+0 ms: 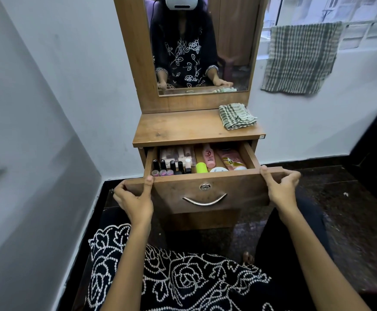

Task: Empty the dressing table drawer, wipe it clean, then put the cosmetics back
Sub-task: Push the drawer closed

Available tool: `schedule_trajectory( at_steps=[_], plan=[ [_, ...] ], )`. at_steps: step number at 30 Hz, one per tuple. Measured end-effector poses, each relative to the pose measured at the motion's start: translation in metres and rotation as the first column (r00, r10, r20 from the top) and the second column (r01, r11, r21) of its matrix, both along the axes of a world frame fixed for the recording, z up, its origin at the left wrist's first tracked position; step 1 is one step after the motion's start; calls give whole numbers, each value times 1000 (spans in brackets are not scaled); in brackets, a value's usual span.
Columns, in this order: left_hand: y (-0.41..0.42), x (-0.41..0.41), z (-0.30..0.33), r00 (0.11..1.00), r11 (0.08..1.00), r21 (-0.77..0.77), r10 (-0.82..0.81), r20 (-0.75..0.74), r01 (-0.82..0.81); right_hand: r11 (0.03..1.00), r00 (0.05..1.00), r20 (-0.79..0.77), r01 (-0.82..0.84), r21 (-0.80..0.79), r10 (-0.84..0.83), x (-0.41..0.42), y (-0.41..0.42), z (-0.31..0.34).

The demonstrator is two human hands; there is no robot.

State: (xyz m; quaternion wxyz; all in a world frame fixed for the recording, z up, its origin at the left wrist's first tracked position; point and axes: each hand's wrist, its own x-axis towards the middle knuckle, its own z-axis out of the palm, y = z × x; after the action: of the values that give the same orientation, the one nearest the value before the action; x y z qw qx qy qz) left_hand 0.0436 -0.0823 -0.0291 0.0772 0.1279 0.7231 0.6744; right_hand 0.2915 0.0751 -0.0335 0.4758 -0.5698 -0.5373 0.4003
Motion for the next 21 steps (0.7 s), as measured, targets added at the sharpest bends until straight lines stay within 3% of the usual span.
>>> schedule_trajectory(
  at_steps=[9,21],
  plan=[
    [24,-27,8,997,995,-81,-60,47,64,984,986,145,-63,-166,88,-8,35,23],
    [49,-53,17,987,978,-152,-130,92,143,995,983,181,-13,-100,31,-16,60,5]
  ],
)
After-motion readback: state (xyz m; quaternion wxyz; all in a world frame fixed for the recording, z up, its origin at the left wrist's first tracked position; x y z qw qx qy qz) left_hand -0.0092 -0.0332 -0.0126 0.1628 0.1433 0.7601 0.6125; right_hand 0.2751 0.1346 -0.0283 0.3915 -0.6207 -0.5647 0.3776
